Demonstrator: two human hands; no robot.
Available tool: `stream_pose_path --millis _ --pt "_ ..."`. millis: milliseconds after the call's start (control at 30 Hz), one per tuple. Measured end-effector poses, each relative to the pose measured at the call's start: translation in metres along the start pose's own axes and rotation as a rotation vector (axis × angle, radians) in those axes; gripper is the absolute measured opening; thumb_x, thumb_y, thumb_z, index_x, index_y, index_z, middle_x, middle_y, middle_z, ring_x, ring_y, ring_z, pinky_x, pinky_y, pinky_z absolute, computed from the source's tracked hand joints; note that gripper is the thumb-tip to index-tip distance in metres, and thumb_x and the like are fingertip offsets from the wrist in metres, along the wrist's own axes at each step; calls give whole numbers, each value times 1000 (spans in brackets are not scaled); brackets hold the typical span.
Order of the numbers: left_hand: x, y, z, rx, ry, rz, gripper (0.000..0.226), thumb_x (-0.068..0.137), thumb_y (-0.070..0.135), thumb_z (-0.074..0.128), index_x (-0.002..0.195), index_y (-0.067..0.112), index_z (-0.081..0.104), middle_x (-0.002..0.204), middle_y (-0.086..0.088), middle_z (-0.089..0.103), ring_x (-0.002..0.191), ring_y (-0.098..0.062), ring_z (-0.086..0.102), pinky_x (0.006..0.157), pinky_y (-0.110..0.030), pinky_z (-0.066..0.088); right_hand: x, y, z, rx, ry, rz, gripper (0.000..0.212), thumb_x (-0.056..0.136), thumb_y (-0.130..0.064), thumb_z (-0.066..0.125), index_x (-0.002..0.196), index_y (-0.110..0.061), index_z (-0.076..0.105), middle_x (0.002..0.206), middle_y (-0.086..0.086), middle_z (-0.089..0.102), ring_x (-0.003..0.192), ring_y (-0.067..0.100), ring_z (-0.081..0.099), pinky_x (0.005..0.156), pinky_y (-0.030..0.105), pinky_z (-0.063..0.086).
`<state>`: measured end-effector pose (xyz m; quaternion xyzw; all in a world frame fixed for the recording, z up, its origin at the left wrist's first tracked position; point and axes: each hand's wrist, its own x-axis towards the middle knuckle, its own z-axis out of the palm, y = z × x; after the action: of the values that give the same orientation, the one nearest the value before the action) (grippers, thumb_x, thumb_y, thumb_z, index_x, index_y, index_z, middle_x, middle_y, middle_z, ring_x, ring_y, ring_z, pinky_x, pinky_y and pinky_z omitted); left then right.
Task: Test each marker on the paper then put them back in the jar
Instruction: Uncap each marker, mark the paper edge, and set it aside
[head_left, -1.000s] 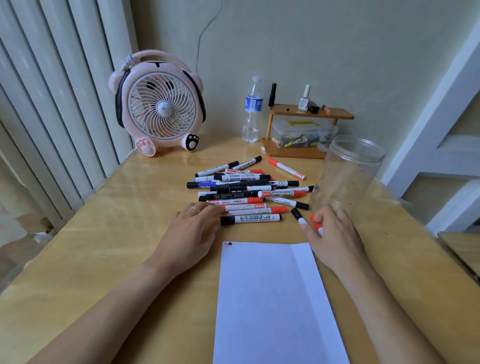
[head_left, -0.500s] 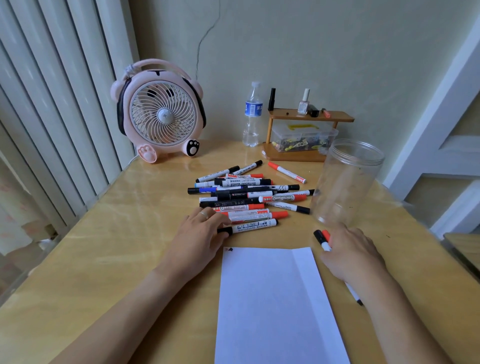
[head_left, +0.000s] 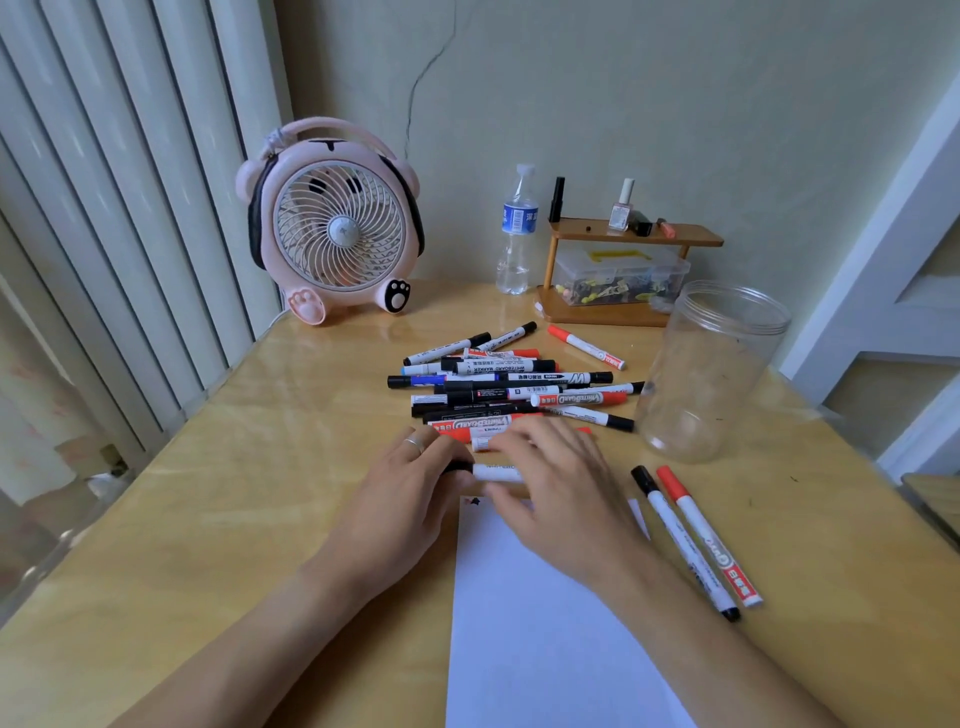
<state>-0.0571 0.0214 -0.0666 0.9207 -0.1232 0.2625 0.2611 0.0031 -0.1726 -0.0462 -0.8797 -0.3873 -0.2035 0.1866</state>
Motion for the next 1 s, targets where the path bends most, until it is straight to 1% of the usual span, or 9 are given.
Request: stream_pose_path --millis 167,267,333,533,700,800,867,933,1000 --pt "-4 -1 -2 -55 -50 -7 32 109 38 31 96 18 52 90 15 49 85 -9 45 73 -23 38 -3 -13 10 -92 37 -105 23 97 -31 47 96 -17 65 86 -2 54 75 20 58 59 31 46" --pt "-4 -3 -2 -111 -175 -21 38 108 45 26 87 20 46 81 11 51 80 -9 46 72 -31 40 -10 -16 10 -56 1 -100 21 96 -33 48 92 -18 62 81 -3 49 70 20 54 55 33 43" --pt "-5 0 -2 -117 -213 -17 39 107 48 25 83 23 41 75 11 48 75 -8 45 68 -28 37 -11 -16 8 -43 -22 -88 23 95 -38 48 89 -19 60 77 -5 52 67 21 54 52 33 39" --pt "-2 7 -2 -142 -129 28 29 109 39 31 85 27 41 75 21 42 75 -2 45 69 -15 34 -11 -19 4 -156 12 -80 28 97 -47 47 84 -24 52 65 -5 59 52 27 57 46 28 25" --pt "3 3 -17 -62 -34 92 34 108 37 32 89 14 50 81 10 48 77 -12 43 67 -27 36 -11 -14 0 -170 97 4 54 105 -61 28 74 -21 47 49 -4 53 42 30 53 44 28 26" --pt "3 -14 -20 -3 -29 -19 33 107 41 32 93 20 53 85 9 51 82 -14 47 71 -33 43 -12 -7 -8 -94 91 105 43 103 -61 30 80 -27 38 55 -14 42 50 22 45 43 30 24" --pt "0 -22 -15 94 -108 -76 25 102 41 36 100 27 57 95 11 54 90 -16 50 77 -39 47 -11 -3 -10 88 68 201 37 104 -55 31 90 -27 50 68 -23 46 64 14 50 50 34 37" --pt "-3 -24 -9 181 -197 -102 19 99 36 44 112 34 59 110 12 55 103 -17 50 86 -39 47 -11 1 -10 287 70 262 25 107 -38 37 107 -27 59 82 -25 56 76 9 57 63 37 47" --pt "-6 -20 -4 221 -246 -137 30 99 41 43 126 37 54 128 10 50 121 -18 44 97 -34 39 -11 2 -12 395 70 307 25 108 -22 43 125 -36 55 89 -17 64 79 10 63 65 39 52"
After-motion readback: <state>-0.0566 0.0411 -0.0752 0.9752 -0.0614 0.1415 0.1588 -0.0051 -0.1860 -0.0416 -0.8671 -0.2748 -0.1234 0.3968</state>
